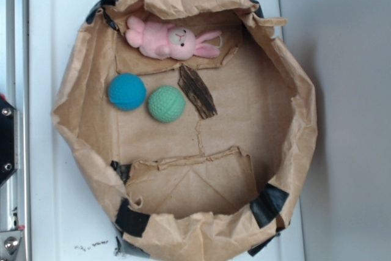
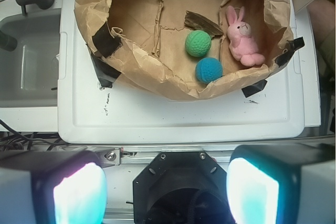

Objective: Grab the green ball.

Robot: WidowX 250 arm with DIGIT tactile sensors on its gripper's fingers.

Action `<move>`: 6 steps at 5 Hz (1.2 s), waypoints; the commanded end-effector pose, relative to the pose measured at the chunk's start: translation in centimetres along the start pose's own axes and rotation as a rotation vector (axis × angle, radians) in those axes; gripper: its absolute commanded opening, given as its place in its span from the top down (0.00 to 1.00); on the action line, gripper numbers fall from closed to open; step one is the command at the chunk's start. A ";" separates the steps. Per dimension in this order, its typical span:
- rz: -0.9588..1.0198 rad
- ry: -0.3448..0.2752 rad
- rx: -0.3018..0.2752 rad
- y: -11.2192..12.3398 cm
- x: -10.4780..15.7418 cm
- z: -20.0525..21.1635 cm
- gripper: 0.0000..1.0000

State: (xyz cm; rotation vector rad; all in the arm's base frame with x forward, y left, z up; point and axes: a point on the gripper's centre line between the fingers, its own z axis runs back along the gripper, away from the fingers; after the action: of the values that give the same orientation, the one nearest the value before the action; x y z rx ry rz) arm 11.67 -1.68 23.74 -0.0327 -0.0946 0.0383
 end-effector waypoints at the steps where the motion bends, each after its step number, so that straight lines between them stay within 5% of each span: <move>1: 0.000 0.000 0.000 0.0 0.0 0.0 0.00; 2: 0.106 -0.057 0.052 0.3 1.6 -1.5 0.00; 5: 0.106 -0.057 0.052 0.3 1.6 -1.5 0.00; 6: 0.152 -0.119 0.087 -0.4 5.3 -3.4 0.00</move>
State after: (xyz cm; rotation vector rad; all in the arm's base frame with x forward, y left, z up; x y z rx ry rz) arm 17.30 -1.88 20.30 0.0531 -0.1842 0.2010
